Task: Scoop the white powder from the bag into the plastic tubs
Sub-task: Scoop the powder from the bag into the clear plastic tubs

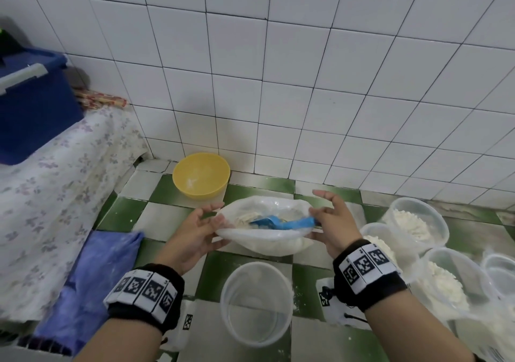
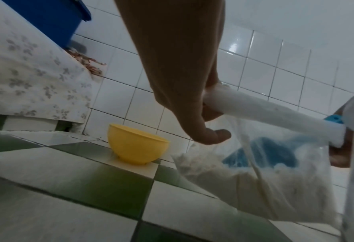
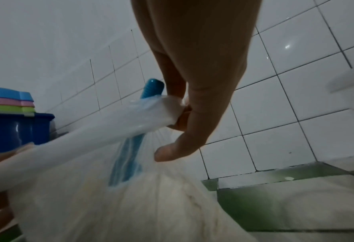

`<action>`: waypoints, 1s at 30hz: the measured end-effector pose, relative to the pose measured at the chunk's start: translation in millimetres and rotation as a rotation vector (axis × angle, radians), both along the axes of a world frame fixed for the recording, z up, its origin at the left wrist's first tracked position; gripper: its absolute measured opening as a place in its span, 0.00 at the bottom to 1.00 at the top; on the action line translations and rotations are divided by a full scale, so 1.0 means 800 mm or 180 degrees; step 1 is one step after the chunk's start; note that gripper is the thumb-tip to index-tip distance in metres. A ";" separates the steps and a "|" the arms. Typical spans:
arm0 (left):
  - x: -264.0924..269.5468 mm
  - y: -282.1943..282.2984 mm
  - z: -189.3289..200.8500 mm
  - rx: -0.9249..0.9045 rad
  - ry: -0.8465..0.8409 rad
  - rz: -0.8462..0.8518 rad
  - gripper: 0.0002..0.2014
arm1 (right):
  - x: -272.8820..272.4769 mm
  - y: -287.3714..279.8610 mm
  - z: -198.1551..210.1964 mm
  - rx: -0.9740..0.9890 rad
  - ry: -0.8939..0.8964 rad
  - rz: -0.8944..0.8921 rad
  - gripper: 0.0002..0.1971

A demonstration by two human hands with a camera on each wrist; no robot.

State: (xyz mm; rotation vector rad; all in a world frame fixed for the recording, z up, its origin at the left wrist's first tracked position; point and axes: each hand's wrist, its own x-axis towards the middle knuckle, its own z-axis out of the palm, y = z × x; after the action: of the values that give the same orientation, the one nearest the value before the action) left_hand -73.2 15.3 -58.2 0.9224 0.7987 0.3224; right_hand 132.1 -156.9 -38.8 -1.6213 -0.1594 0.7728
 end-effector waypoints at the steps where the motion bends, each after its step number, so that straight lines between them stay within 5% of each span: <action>1: -0.004 -0.001 -0.002 0.0033 0.0080 -0.0074 0.19 | -0.002 -0.001 -0.001 -0.0024 -0.0031 0.0058 0.18; 5: -0.016 -0.011 -0.016 0.0202 0.0485 -0.0388 0.21 | -0.013 -0.007 -0.015 -0.0252 0.0095 0.0203 0.18; 12: -0.006 -0.014 -0.011 0.0185 0.0417 -0.0480 0.13 | -0.011 -0.016 -0.020 -0.0230 0.0145 0.0789 0.09; 17: 0.011 -0.011 -0.005 -0.0032 0.0559 -0.0667 0.21 | -0.001 -0.001 -0.022 -0.0708 0.0318 0.1176 0.20; 30: 0.009 -0.011 -0.022 -0.1241 -0.0035 0.0745 0.17 | 0.015 0.003 -0.037 0.0502 0.2132 -0.0414 0.17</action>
State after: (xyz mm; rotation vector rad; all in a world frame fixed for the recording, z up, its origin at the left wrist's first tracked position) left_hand -66.1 6.7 -75.6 0.4626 0.9222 0.3589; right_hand 144.0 -154.1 -68.1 -1.1413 0.3530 1.1269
